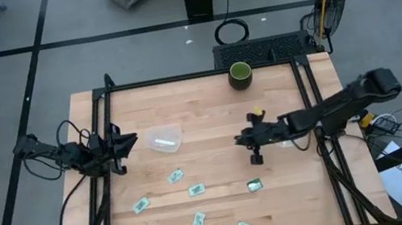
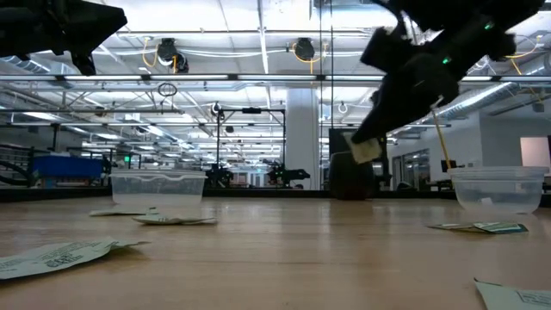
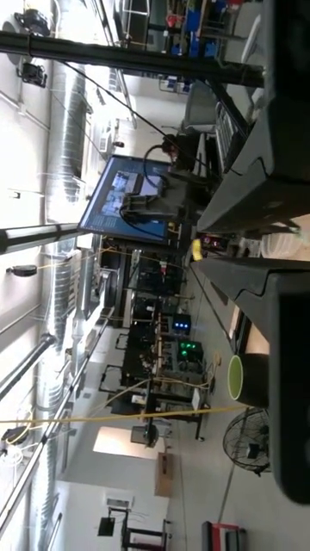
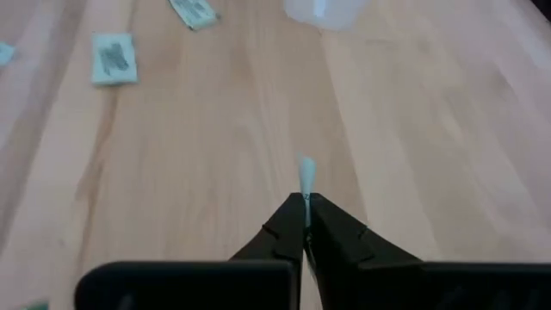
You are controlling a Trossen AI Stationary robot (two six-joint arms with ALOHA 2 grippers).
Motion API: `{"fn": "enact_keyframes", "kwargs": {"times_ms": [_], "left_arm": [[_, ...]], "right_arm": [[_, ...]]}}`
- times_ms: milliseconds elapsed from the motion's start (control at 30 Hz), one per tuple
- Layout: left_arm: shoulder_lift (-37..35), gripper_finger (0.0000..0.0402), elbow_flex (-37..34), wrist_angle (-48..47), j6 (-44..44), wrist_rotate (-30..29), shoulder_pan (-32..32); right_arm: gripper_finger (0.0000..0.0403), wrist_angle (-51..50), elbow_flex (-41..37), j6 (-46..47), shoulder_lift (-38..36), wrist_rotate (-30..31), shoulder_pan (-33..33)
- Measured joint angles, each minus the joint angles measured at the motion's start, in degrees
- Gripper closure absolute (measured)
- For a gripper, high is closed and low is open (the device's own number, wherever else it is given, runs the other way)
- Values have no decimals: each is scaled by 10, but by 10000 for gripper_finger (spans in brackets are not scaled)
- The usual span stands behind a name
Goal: Pick and place Stevia / Truvia into bins
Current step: Put the white stevia packet into the transparent circular container
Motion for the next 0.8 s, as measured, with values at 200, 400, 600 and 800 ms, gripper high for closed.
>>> {"fn": "enact_keyframes", "kwargs": {"times_ms": [200,400,600,800], "left_arm": [[0,339,0,0,1,0,0],[0,339,0,0,0,-2,0],[0,339,0,0,-2,-1,0],[0,339,0,-5,-3,-1,0]], "right_arm": [[398,-198,0,118,-93,115,54],[398,-309,0,242,-141,182,110],[398,-434,0,363,-150,181,147],[397,-533,-2,479,-150,158,165]]}}
